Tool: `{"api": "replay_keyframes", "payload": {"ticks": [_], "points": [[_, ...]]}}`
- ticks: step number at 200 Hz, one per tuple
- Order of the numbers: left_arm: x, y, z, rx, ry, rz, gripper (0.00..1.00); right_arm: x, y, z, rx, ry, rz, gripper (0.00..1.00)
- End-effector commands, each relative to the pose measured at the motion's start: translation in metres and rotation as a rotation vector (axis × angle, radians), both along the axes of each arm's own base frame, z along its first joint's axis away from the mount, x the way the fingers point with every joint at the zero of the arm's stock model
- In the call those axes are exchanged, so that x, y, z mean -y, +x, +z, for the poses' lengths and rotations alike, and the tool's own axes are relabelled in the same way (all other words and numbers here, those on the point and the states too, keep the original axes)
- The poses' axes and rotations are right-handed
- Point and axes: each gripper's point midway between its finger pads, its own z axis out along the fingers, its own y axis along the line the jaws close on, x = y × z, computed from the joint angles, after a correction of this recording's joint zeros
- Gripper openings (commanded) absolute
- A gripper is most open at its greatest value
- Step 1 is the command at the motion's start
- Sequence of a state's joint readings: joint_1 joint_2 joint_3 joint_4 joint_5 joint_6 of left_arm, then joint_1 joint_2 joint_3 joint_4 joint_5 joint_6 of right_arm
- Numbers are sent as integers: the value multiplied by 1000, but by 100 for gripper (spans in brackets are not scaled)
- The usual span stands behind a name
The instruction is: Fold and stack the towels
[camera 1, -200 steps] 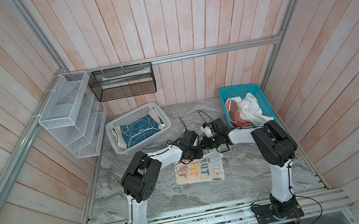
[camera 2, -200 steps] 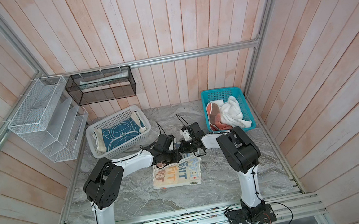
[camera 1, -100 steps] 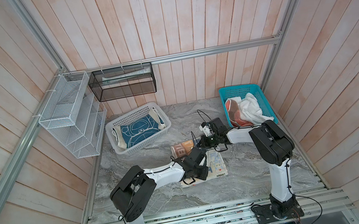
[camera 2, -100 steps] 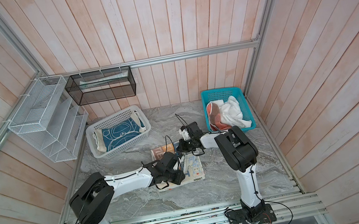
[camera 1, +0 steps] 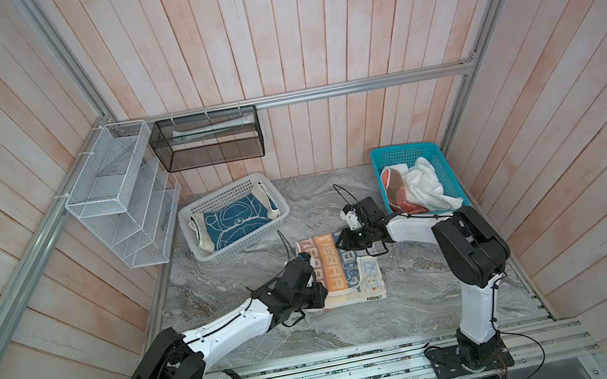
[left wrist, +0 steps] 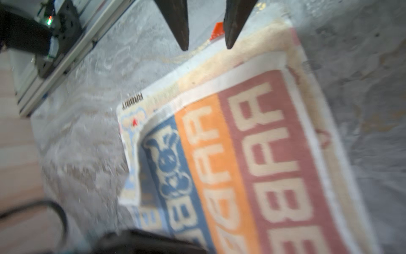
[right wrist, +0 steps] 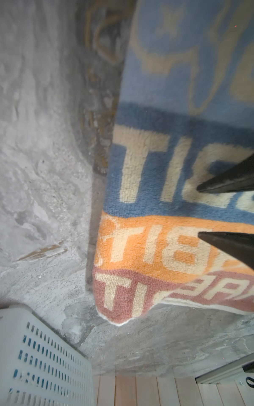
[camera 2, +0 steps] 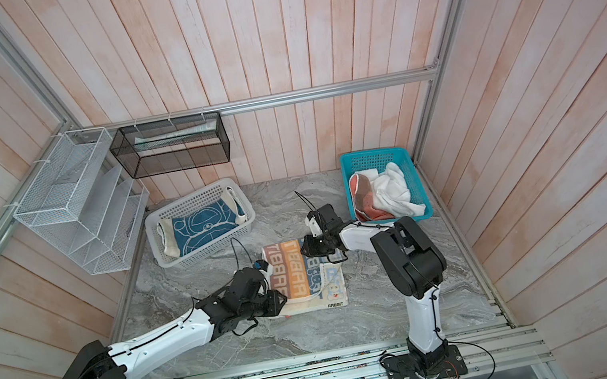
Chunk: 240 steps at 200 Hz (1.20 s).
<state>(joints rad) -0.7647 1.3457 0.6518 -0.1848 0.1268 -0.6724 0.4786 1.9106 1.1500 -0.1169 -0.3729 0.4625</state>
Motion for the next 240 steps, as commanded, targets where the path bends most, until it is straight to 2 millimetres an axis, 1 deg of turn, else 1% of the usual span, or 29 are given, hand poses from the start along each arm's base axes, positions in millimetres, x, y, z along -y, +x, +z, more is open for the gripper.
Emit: {"api": "replay_keyframes", "payload": {"ticks": [1,14,22,44,54,68,84,108,119,133,147,166,179,193,218,240], "points": [[-17,-4,-6,-117,-104,181,32,19,-9,28,48,-86,-25,34],[-23,-2,-8,-124,-131,225,40,29,-14,35,59,-102,-44,36],[-26,0,-8,-129,-148,235,42,32,-18,38,58,-103,-48,37],[-27,6,-10,-156,-205,237,42,42,-31,31,27,-114,-52,37],[-27,10,-10,-163,-227,237,42,46,-37,23,0,-123,-52,37],[-24,13,-11,-169,-251,227,41,48,-44,14,-28,-126,-48,38],[-19,16,-13,-184,-276,211,41,52,-49,10,-48,-138,-62,39],[-13,21,-17,-201,-296,211,41,60,-53,14,-46,-133,-99,43],[-12,22,-21,-214,-293,218,41,64,-53,18,-40,-109,-122,45],[-12,22,-30,-233,-283,226,43,70,-53,18,-44,-89,-142,48],[-11,24,-36,-246,-284,228,44,76,-54,16,-57,-78,-145,49],[-6,24,-43,-268,-295,213,45,76,-60,14,-90,-47,-123,47],[-5,25,-44,-275,-297,211,44,77,-69,14,-108,-49,-104,45],[-5,25,-44,-274,-297,212,43,84,-83,13,-130,-68,-101,43],[-8,25,-43,-272,-291,219,36,102,-113,13,-154,-99,-130,43],[-10,25,-44,-271,-279,216,28,116,-130,16,-156,-92,-181,43]]}}
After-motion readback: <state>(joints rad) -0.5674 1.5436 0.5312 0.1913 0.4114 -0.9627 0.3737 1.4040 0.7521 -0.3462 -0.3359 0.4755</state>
